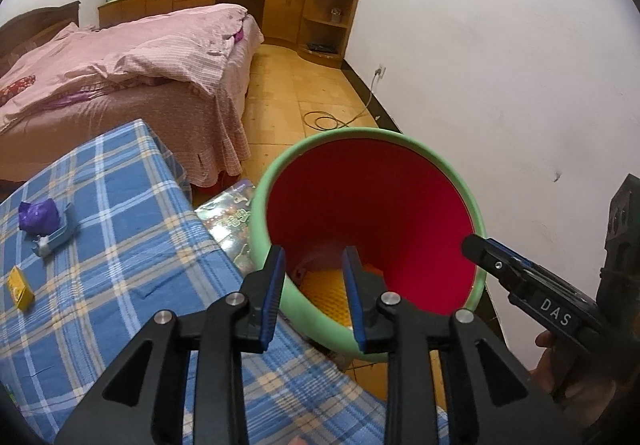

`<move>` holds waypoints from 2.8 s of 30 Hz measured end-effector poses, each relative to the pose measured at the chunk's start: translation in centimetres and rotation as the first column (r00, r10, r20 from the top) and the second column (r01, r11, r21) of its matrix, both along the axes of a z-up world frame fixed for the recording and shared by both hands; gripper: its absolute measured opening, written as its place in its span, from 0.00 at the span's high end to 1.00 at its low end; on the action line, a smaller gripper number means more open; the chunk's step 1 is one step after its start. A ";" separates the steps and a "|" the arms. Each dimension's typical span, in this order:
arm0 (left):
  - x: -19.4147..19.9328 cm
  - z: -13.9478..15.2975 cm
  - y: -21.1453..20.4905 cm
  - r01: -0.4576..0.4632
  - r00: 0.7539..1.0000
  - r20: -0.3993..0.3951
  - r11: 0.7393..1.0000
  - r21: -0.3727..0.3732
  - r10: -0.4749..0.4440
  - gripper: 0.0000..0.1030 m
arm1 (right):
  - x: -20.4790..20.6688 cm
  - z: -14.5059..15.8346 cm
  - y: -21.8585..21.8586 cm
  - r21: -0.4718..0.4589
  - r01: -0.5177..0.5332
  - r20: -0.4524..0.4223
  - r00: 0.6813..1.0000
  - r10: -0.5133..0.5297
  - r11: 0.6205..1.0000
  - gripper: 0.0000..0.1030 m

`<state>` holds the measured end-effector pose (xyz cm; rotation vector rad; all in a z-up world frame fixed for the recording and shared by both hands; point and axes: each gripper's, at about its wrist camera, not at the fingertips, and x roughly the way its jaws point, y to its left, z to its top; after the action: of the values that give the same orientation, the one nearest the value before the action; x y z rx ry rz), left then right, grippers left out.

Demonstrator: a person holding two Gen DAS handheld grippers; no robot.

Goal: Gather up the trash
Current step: 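Move the left tool to the table and grasp the small gold box, then grasp the blue inhaler with the right tool while the left tool holds the gold box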

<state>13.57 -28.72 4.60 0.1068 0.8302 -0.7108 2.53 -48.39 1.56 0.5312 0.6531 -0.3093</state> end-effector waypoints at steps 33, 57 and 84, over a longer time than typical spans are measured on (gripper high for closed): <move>5.9 -0.6 15.8 -0.420 0.908 0.050 0.904 0.084 0.417 0.53 | 2.6 1.6 5.7 -0.019 -0.099 0.008 0.995 0.099 0.995 0.36; 12.0 -6.1 22.0 -0.581 0.806 -0.021 0.797 0.165 0.592 0.53 | 4.5 1.2 6.9 -0.029 -0.127 -0.029 0.992 0.126 0.992 0.35; 11.2 -3.6 30.0 -0.684 0.729 0.047 0.723 0.095 0.683 0.74 | 12.2 3.2 18.2 -0.093 -0.379 -0.060 0.925 0.375 0.921 0.23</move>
<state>24.73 1.24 0.97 -0.1067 0.8214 0.0447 14.70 -30.21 4.76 0.2906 0.7602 0.0112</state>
